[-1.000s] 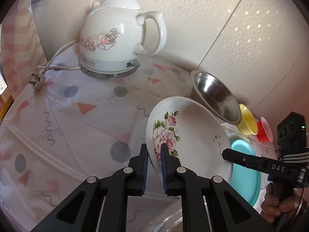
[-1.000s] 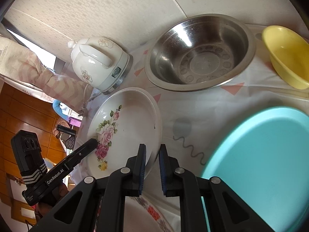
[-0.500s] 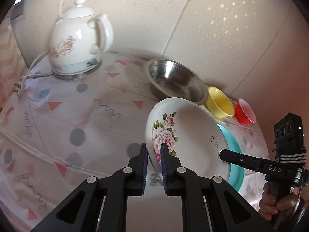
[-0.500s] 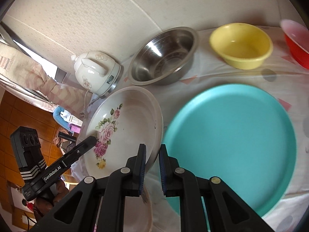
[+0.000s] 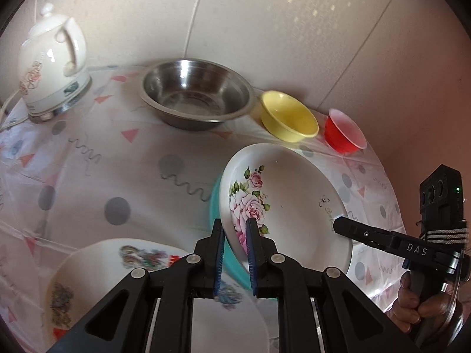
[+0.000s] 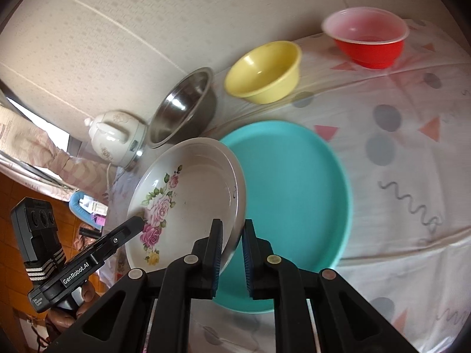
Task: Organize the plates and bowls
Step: 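Lift the rose plate with the left gripper and carry it over the teal plate, then lower the rose plate onto the teal plate and open the left gripper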
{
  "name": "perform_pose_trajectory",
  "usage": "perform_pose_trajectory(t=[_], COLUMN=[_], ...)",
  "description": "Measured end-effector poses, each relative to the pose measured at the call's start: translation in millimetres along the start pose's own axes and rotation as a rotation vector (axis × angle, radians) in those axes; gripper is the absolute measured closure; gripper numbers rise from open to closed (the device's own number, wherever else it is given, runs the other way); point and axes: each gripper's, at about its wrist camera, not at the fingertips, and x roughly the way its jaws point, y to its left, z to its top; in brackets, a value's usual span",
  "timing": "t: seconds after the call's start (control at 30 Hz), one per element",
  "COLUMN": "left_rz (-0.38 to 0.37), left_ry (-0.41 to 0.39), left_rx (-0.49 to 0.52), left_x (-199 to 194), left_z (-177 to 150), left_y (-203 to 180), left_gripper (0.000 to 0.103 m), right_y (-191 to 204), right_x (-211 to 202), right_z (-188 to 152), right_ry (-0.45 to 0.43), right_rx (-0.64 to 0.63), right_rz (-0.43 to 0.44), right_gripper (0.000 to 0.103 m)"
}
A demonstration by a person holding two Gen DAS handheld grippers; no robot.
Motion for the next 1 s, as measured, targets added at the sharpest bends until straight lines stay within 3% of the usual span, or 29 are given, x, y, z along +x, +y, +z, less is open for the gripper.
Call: perform_pose_trajectory(t=[0.33,0.6,1.0], left_rz=[0.012,0.048,0.108], left_ry=[0.066,0.127,0.117], left_rx=[0.019,0.012,0.025], left_x=[30.1,49.7,52.4], left_z=[-2.6,-10.1,-6.4], left_y=[-20.5,-19.6,-27.1], left_gripper=[0.088,0.089,0.089], right_y=[-22.5,-20.4,-11.9], right_x=[1.6,11.5,19.0], right_z=[3.3,-1.3,0.4], right_ry=[-0.002,-0.022,-0.036], right_rx=[-0.001,-0.074,-0.092], right_rz=[-0.112,-0.213,-0.269], right_gripper=[0.090,0.092,0.092])
